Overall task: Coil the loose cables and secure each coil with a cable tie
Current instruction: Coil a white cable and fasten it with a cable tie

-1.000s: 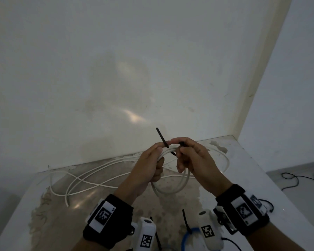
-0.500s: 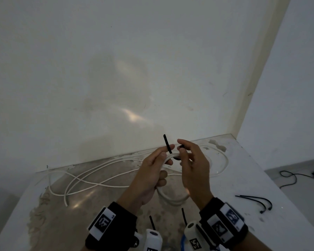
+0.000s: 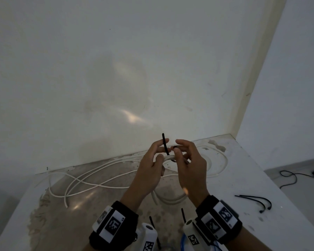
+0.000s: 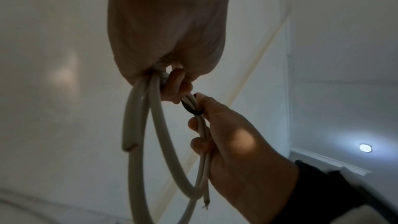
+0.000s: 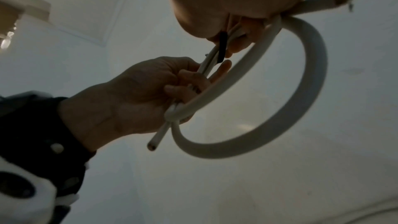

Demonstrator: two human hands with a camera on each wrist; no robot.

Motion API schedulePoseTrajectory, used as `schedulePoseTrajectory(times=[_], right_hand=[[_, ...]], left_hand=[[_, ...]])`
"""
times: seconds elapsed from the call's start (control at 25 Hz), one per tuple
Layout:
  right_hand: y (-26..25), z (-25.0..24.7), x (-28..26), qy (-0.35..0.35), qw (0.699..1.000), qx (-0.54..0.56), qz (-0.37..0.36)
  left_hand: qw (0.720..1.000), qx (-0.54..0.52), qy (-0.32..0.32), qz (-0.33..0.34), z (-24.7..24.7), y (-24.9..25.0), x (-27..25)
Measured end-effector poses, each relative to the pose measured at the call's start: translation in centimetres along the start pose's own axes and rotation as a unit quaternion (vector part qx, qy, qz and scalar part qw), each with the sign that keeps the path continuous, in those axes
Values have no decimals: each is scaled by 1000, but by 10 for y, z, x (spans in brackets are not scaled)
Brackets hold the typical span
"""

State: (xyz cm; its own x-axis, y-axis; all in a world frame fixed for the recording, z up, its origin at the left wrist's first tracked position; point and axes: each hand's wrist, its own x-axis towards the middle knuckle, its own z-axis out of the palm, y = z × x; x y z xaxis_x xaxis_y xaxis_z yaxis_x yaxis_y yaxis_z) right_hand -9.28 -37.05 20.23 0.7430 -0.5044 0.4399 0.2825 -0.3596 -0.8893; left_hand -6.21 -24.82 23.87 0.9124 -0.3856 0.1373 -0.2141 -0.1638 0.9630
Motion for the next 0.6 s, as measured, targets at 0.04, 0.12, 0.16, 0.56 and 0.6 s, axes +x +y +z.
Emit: schedulePoseTrajectory(times=[0.04, 0.12, 0.16, 0.56, 0.6], right_hand=[[0, 0, -1, 2, 1000, 8, 5], [1, -1, -2, 5, 1000, 18, 6], [2, -1, -2, 2, 1000, 18, 3], [-6, 5, -9, 32, 999, 33, 4], [-8, 4, -8, 34, 999, 39, 6]], left_hand=[[1000, 3, 5, 11, 1, -2, 0], [999, -8, 16, 29, 2, -7, 1], [999, -11, 29, 33, 1, -9, 1], [995, 16, 102, 12, 3, -14, -2], [996, 4, 94, 5, 2, -12, -3]])
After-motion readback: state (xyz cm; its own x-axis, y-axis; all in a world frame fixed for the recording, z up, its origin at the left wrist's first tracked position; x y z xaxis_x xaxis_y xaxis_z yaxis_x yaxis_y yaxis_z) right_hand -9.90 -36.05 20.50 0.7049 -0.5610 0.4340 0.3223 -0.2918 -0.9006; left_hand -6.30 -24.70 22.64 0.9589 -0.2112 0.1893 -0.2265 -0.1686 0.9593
